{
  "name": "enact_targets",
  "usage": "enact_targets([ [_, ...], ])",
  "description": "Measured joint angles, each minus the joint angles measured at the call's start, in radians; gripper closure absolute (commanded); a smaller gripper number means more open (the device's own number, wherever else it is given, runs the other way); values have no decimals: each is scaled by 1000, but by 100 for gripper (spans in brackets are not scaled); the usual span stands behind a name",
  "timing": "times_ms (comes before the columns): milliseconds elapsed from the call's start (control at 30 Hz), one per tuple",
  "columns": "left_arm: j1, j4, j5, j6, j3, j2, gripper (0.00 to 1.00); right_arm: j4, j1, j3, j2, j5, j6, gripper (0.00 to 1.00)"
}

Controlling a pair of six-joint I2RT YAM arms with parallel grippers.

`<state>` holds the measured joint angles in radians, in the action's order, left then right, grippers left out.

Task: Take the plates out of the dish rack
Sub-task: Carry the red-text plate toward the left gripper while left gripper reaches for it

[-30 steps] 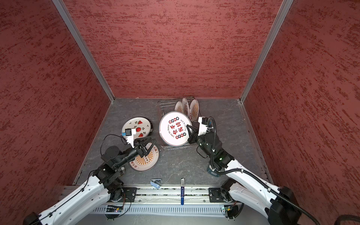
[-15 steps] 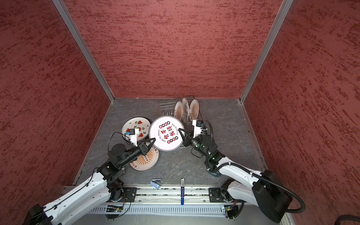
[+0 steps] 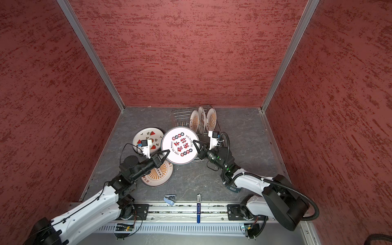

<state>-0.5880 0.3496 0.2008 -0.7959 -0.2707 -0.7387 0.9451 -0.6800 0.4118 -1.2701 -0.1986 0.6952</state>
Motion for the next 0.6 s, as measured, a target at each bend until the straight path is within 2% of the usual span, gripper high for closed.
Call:
enact_targets([
  [67, 0, 0, -2, 0, 1, 3, 100, 11, 1, 0, -6, -4, 2, 99],
  [133, 0, 1, -6, -1, 8, 15, 100, 24, 1, 0, -14, -11, 4, 93],
  [300, 2, -19, -19, -8, 35, 69, 100, 91, -6, 2, -80, -85, 12, 61],
  [333, 5, -27, -19, -12, 40, 85, 100, 100, -7, 6, -101, -104, 14, 53],
  [367, 8, -40, -19, -18, 44, 103, 100, 104, -10, 14, -123, -126, 18, 39],
  [433, 19, -61, -19, -24, 46, 135, 100, 114, -13, 37, -167, -164, 18, 25],
  [567, 47, -92, -18, -43, 50, 197, 100, 169, -13, 69, -248, -231, 19, 10],
  [600, 53, -101, -19, -46, 51, 207, 100, 174, -13, 72, -257, -239, 17, 1],
])
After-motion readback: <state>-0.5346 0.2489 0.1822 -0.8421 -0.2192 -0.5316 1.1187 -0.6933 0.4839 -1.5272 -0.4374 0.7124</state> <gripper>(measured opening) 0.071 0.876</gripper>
